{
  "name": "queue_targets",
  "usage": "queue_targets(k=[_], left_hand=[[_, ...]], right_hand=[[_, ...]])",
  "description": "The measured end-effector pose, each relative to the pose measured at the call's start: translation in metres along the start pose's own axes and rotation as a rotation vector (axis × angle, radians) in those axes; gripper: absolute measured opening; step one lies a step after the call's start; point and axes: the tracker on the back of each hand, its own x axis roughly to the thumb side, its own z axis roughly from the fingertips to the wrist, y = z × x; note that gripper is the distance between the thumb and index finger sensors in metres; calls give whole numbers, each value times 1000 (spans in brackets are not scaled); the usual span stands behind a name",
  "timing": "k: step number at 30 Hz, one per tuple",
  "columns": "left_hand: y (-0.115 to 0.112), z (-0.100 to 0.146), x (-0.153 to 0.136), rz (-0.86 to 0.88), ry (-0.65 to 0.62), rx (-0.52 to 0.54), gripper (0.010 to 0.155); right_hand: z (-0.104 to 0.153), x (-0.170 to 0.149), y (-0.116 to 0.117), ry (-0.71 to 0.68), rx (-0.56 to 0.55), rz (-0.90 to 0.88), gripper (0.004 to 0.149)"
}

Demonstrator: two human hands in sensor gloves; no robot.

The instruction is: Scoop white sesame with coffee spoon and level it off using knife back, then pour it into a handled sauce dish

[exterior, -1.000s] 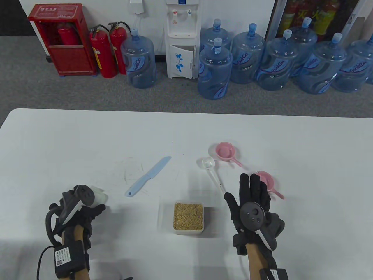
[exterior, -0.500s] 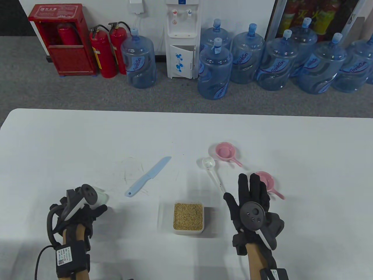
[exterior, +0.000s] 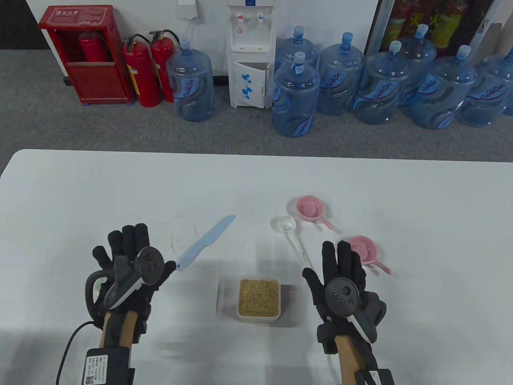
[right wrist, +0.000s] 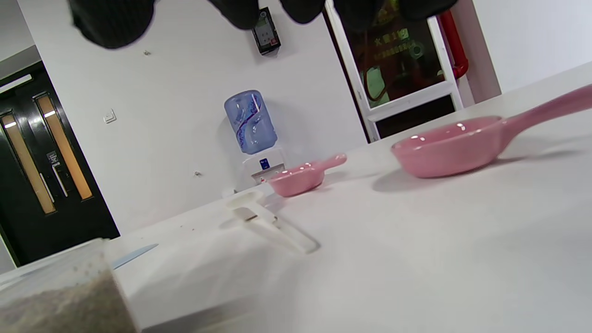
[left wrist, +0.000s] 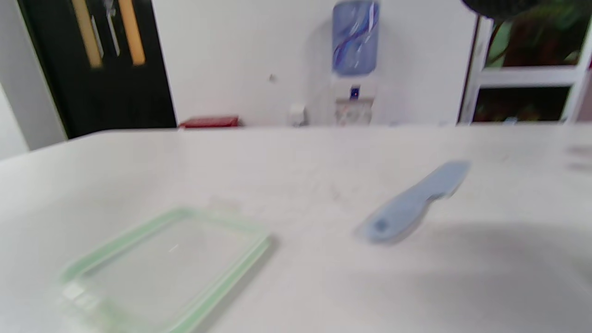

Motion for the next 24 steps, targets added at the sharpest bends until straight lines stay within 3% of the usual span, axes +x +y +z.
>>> queue_targets(k=[4,9,12,18,24], left_hand=[[-3,4,33,106,-76,3,102],[-32,3,52,136,-114,-3,102],[-46,1,51,104,-126,-39,101],[-48,6,42,128,-123,27,99],[-50,5,42,101,-130,18,99]], right_hand=[[2,2,0,-9,-12,10,78],[2,5,4,-23,11,23,78],[1,7,9,-30,48,41,78],[2,14,15,-42,79,69,78],[-9,7,0,26,59,11,75]])
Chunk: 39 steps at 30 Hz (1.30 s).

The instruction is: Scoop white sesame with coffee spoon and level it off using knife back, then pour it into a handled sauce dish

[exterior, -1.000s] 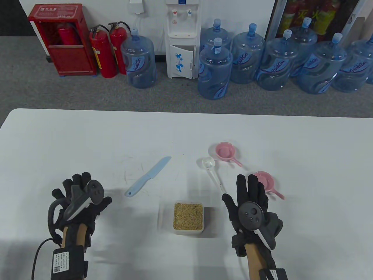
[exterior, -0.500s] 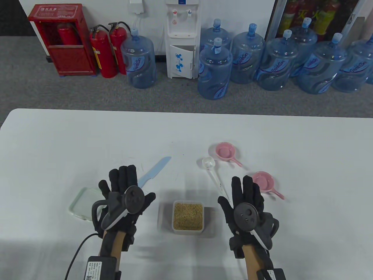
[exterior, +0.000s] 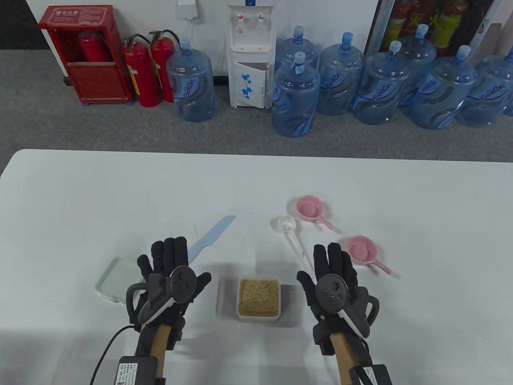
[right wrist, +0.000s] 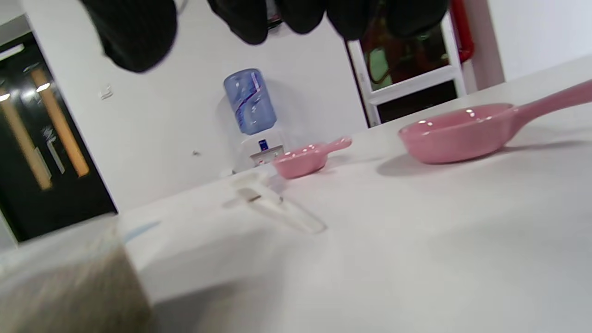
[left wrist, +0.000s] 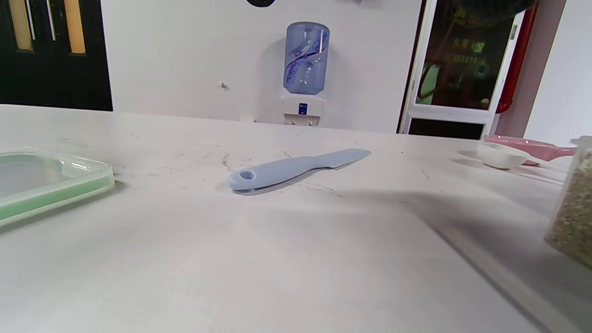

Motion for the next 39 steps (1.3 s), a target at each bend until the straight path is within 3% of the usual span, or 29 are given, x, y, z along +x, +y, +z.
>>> queue_targets(k=[4,9,13,18,23,34,39], left_hand=[[-1,-1,-2,4,3,-12,99],[-2,-2,-4,13,7,-17,99],[-3,-2,-5,22,10,-28,98],[-2,-2,-5,4,8,-34,98],[-3,-2,-7,18,8,-44,98],[-3,-3,-8,7,8,-53,98],[-5,-3,-6,18,1,-69,98]], right_hand=[[-15,-11,-11,62,-32,14,67],[-41,-2,-4,85,56,45,60],[-63,13,21,121,162,204,56],[-79,13,53,209,178,219,54],[-88,13,70,236,176,268,52],[-92,13,73,224,213,261,41],[-81,23,46,121,144,235,42]])
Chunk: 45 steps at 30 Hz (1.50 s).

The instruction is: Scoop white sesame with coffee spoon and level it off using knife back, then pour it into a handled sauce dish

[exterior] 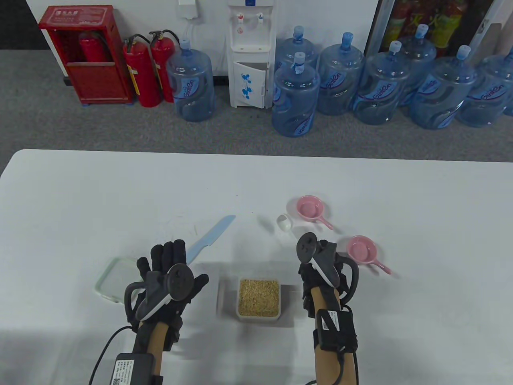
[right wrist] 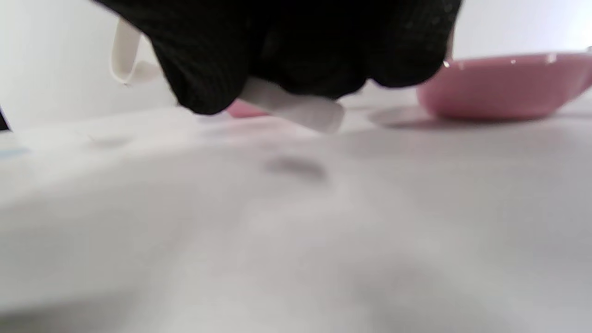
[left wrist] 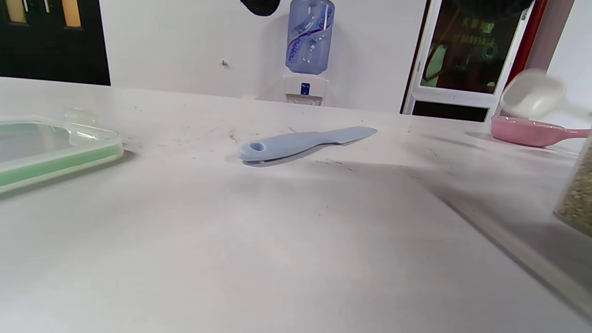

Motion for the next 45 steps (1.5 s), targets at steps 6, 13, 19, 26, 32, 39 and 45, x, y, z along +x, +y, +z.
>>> queue_targets(k=[6,13,19,26,32,39,45], left_hand=[[-1,1,3,-4,-12,0,98],[-2,2,6,-2,-31,1,98],[-4,2,9,10,-89,-25,98],[-9,2,23,-26,-163,-61,98],[-16,3,44,41,-287,-126,99],[-29,1,69,123,-430,-279,109],[-39,-4,76,99,-433,-293,109]], right_hand=[[33,-13,-47,-152,-90,-124,42],[65,-46,-41,-193,-46,-279,42],[66,-66,-26,-184,11,-435,47],[80,-67,-38,-336,-27,-443,46],[99,-44,-51,-438,-147,-220,44],[125,-17,-56,-569,-326,86,41],[143,3,-51,-676,-419,306,40]])
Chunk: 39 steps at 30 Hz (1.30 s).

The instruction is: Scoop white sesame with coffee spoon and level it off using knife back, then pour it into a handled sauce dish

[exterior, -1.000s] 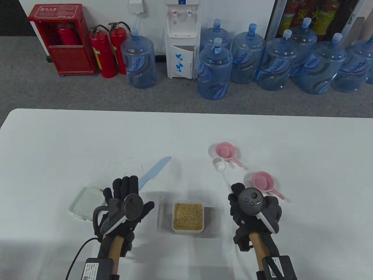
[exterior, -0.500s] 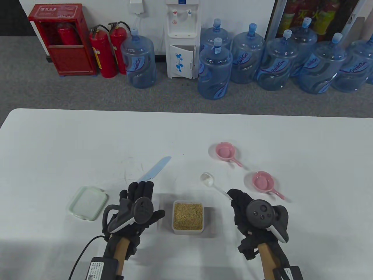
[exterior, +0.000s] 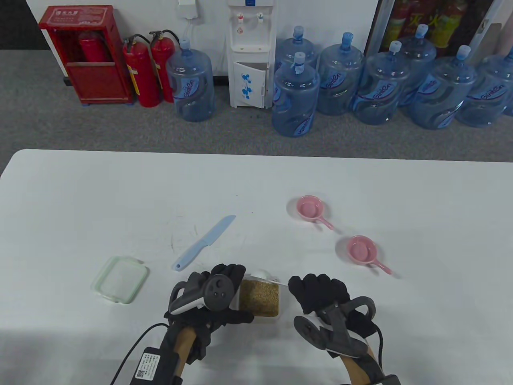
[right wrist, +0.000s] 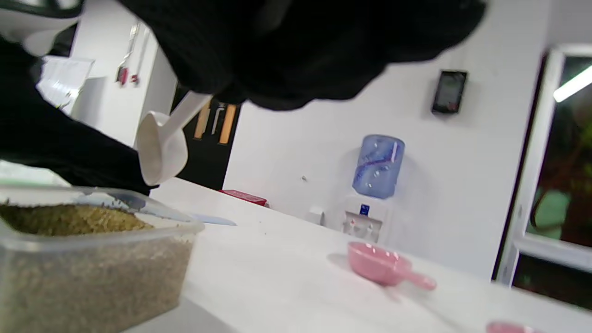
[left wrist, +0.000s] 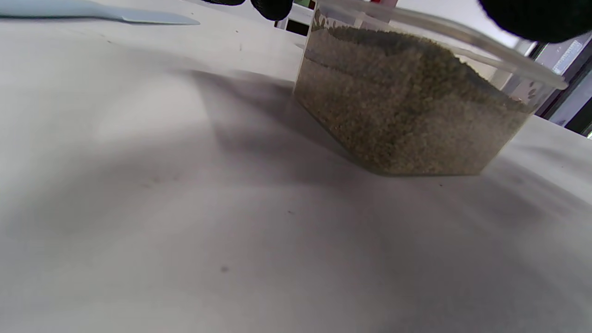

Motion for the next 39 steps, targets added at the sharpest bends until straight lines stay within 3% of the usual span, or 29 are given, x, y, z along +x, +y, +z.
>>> queue_targets(k=[10,19,24,39], left_hand=[[-2,-2,0,-26,7,-9,109],[-2,-2,1,-49,10,-6,109],[-2,-2,1,-55,10,-1,109],[-3,-2,1,-59,14,-9,109]], right_hand=[[-1,22,4,-81,19,190,39],[-3,28,5,-103,107,121,39],[-6,25,9,-84,182,-49,39],[-9,-12,41,346,508,-737,41]])
